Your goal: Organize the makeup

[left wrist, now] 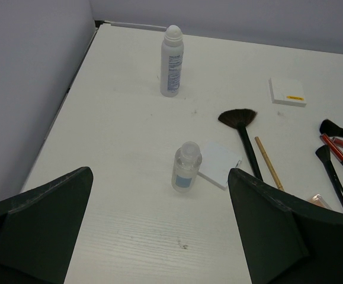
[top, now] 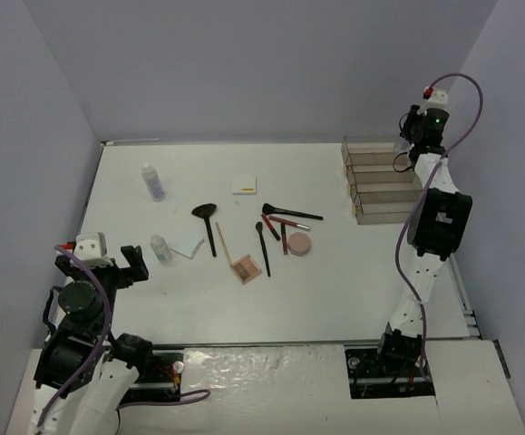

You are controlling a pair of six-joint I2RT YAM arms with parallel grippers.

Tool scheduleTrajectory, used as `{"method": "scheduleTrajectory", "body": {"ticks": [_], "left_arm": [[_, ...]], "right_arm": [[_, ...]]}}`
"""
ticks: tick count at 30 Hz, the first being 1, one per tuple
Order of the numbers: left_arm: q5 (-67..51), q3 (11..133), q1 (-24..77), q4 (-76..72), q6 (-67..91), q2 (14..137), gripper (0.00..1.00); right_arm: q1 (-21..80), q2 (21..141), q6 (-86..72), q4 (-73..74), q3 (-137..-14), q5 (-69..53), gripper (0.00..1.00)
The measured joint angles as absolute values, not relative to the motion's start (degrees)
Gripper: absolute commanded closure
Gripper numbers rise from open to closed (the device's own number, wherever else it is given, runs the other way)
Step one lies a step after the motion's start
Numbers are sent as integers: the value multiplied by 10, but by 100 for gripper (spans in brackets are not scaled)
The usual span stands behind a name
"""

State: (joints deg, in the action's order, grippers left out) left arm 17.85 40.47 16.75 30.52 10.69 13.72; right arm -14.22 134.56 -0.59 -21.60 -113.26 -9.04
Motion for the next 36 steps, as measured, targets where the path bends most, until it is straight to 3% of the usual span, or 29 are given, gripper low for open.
{"method": "scheduleTrajectory", "body": {"ticks": [36], "left_arm": [[177,405,164,301,106,142,3]], "right_arm": [[-142,1343,-12,-314,-1062,-113,100]]}}
